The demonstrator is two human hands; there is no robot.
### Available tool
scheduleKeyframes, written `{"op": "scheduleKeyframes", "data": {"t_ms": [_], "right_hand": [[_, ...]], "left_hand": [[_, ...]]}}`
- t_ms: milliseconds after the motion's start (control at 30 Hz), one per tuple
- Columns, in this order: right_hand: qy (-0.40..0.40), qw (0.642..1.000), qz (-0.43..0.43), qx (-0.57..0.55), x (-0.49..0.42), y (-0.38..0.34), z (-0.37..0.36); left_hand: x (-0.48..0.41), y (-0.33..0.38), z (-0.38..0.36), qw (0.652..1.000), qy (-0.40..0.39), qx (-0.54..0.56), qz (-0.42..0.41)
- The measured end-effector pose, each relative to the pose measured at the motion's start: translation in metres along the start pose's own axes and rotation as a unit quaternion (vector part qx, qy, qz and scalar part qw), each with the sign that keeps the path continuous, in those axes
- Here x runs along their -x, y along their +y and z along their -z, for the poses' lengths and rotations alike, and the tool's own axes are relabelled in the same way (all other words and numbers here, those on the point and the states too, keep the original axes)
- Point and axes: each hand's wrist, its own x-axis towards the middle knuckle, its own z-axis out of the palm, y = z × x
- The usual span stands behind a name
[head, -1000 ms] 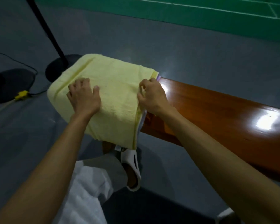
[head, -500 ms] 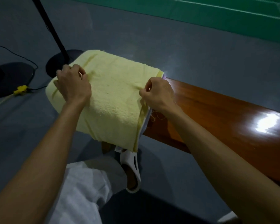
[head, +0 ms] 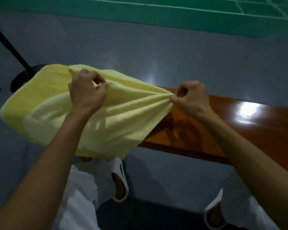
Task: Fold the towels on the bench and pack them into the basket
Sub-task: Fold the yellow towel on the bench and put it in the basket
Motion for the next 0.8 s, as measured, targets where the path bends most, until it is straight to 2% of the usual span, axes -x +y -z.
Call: {"op": "scheduleKeyframes", "data": {"t_ms": [133,200,367,467,600,733,800], "right_hand": [[0.020,0.997,-0.073,0.006,0.025,0.068,0.050],[0.033,0.995,-0.095,0.003,0.036,0.096,0.070],[0.048,0.993,-0.104,0.012,0.052,0.142,0.103],[0.060,0.993,-0.101,0.026,0.056,0.156,0.117],[0.068,0.987,-0.138,0.041,0.058,0.170,0.132],[0.019,0.986,-0.157,0.053,0.063,0.181,0.137],[-0.010,0.985,-0.159,0.071,0.065,0.185,0.136]], "left_hand": [[0.016,0.047,-0.041,0.986,-0.159,-0.002,-0.045],[0.025,0.068,-0.060,0.975,-0.211,-0.010,-0.068],[0.053,0.115,-0.093,0.954,-0.278,-0.020,-0.108],[0.066,0.129,-0.102,0.944,-0.311,-0.004,-0.108],[0.075,0.145,-0.103,0.924,-0.368,0.043,-0.096],[0.083,0.152,-0.101,0.888,-0.446,0.054,-0.099],[0.084,0.148,-0.102,0.880,-0.460,0.050,-0.111]]}}
